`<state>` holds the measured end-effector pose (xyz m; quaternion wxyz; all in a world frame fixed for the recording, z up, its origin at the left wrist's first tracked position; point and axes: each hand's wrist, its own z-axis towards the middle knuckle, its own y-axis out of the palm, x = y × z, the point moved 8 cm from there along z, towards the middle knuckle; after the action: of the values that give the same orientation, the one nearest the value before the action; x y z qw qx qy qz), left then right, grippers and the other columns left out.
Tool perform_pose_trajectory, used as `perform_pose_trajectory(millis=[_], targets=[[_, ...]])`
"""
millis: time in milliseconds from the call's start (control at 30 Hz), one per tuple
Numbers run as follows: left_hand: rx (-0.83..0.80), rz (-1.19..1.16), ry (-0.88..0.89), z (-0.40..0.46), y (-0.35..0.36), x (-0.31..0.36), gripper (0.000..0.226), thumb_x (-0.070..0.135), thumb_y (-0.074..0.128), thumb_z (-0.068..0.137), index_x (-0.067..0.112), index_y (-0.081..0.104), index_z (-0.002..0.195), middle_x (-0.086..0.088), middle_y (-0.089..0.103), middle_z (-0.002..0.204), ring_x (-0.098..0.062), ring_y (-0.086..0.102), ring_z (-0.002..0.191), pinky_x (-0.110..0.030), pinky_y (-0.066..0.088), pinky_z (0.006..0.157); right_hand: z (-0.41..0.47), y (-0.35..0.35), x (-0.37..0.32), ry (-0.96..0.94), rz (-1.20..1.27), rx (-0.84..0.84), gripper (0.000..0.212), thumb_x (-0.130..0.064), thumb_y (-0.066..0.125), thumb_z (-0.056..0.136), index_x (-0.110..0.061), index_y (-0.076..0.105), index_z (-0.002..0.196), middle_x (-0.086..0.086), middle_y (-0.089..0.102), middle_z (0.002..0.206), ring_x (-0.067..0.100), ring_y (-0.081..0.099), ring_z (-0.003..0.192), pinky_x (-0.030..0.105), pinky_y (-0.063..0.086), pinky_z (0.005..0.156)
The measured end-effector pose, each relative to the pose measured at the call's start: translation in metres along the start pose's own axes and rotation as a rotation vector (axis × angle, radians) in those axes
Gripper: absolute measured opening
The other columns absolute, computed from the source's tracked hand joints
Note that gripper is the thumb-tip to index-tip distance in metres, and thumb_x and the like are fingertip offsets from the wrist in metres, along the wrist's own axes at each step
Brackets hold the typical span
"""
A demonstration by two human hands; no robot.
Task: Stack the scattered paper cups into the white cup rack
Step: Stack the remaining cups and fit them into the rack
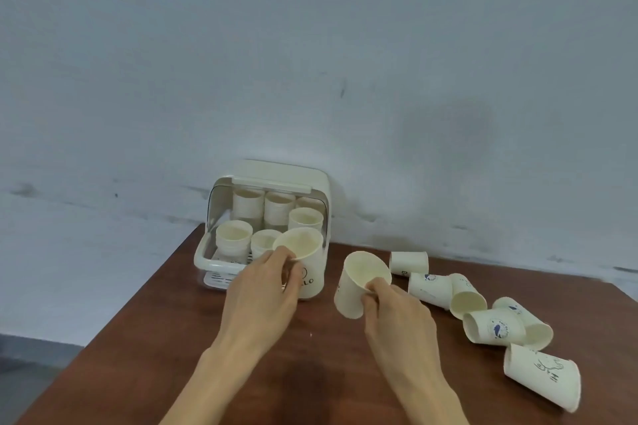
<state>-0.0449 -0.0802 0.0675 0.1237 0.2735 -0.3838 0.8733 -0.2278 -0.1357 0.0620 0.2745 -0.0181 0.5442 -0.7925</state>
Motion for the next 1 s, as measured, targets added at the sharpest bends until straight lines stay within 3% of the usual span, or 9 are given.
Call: perform_pose_trajectory(millis=[300, 600, 733, 933, 1000], targets=[[0.303, 0.130, -0.072, 0.041, -0.054, -0.014, 0.015, 0.031, 0.050, 0.093, 0.019, 0.059, 0.094, 0.002, 0.062, 0.083, -0.028, 0.059, 0.078, -0.040, 0.049, 0.063, 0.041, 0.003, -0.047, -0.080, 0.160, 0.116, 0.018, -0.028, 0.047, 0.097, -0.027, 0.060, 0.109, -0.006, 0.064, 0.093, 0.016, 0.057, 0.086, 0.035, 0.048, 0.073], [0.263, 0.114, -0.219, 0.084, -0.050, -0.101, 0.014, 0.027, 0.046, 0.094, 0.019, 0.058, 0.095, -0.001, 0.064, 0.082, -0.029, 0.058, 0.079, -0.042, 0.047, 0.070, 0.075, 0.038, -0.077, -0.154, 0.282, 0.182, 0.014, -0.025, 0.055, 0.094, -0.024, 0.066, 0.102, -0.008, 0.065, 0.082, 0.014, 0.058, 0.076, 0.035, 0.049, 0.068], [0.258, 0.151, -0.221, 0.095, -0.047, -0.121, 0.016, 0.023, 0.044, 0.098, 0.014, 0.058, 0.101, -0.005, 0.063, 0.093, -0.031, 0.057, 0.084, -0.042, 0.045, 0.070, 0.097, 0.060, -0.097, -0.200, 0.263, 0.222, 0.016, -0.021, 0.051, 0.097, -0.017, 0.065, 0.105, 0.000, 0.065, 0.084, 0.023, 0.060, 0.073, 0.038, 0.049, 0.062], [0.207, 0.226, -0.229, 0.098, -0.037, -0.141, 0.023, 0.021, 0.038, 0.100, 0.011, 0.057, 0.105, -0.008, 0.060, 0.097, -0.032, 0.056, 0.087, -0.040, 0.041, 0.069, 0.129, 0.094, -0.122, -0.276, 0.053, 0.229, 0.010, -0.005, 0.063, 0.085, -0.011, 0.063, 0.092, 0.003, 0.058, 0.070, 0.023, 0.046, 0.055, 0.029, 0.032, 0.045], [0.192, 0.239, -0.242, 0.099, -0.033, -0.145, 0.023, 0.022, 0.036, 0.100, 0.012, 0.057, 0.104, -0.008, 0.059, 0.096, -0.031, 0.055, 0.086, -0.039, 0.040, 0.068, 0.133, 0.106, -0.128, -0.305, -0.029, 0.192, 0.019, -0.001, 0.072, 0.072, -0.011, 0.059, 0.080, 0.003, 0.054, 0.063, 0.020, 0.036, 0.051, 0.027, 0.025, 0.044]])
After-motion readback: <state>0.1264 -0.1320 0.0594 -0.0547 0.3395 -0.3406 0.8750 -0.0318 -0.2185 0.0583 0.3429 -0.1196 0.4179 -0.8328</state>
